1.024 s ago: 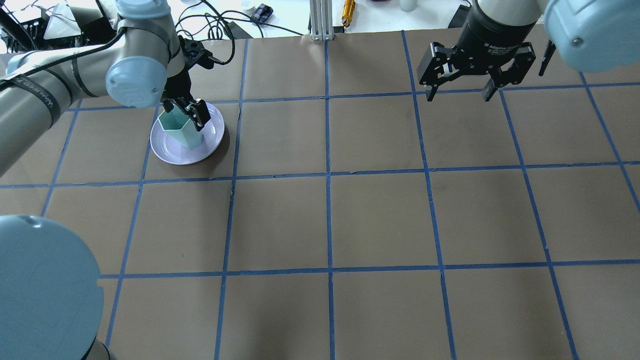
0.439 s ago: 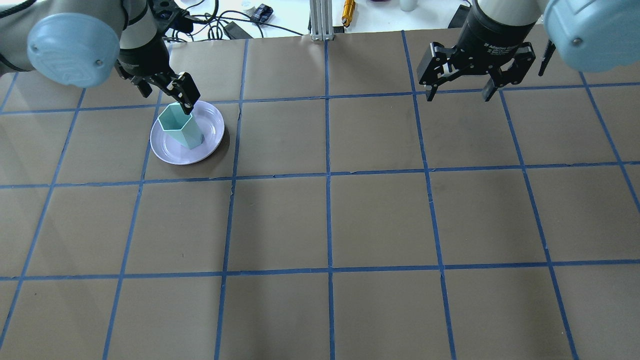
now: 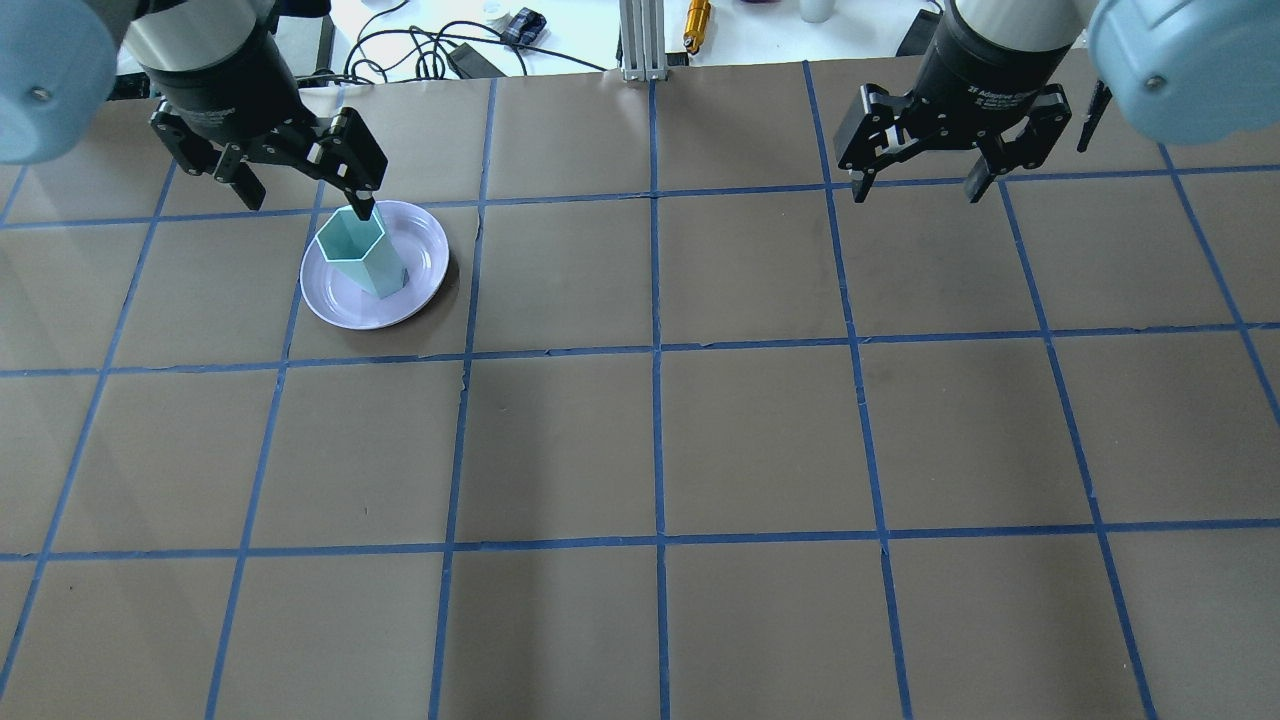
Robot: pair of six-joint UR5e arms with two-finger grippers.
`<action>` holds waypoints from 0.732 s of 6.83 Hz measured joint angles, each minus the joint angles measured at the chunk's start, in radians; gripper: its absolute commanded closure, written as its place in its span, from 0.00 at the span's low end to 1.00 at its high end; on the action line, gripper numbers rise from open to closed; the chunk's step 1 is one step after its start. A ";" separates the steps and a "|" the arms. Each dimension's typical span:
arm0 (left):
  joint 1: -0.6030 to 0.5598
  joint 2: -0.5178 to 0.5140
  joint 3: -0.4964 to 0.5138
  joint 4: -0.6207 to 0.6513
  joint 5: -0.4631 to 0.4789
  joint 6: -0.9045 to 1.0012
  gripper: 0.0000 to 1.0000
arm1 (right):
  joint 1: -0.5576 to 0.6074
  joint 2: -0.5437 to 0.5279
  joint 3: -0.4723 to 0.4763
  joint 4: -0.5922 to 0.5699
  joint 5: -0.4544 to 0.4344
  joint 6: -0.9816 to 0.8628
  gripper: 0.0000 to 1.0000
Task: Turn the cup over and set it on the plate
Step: 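Open the left gripper and raise it away from the mug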
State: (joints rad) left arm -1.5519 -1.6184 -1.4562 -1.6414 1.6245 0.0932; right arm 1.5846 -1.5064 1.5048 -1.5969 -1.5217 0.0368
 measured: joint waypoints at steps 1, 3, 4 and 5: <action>0.000 0.032 -0.002 -0.046 -0.013 -0.053 0.00 | 0.000 0.000 0.000 0.000 0.000 0.000 0.00; 0.000 0.077 -0.040 -0.066 -0.027 -0.128 0.00 | 0.000 0.000 0.000 0.000 0.000 0.000 0.00; 0.000 0.093 -0.073 -0.038 -0.029 -0.159 0.00 | 0.000 0.000 0.000 0.000 0.000 0.000 0.00; 0.000 0.103 -0.099 0.000 -0.029 -0.171 0.00 | 0.000 0.000 0.000 0.000 0.000 0.000 0.00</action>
State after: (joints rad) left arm -1.5524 -1.5155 -1.5555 -1.6409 1.5956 -0.0776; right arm 1.5846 -1.5063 1.5049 -1.5969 -1.5217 0.0368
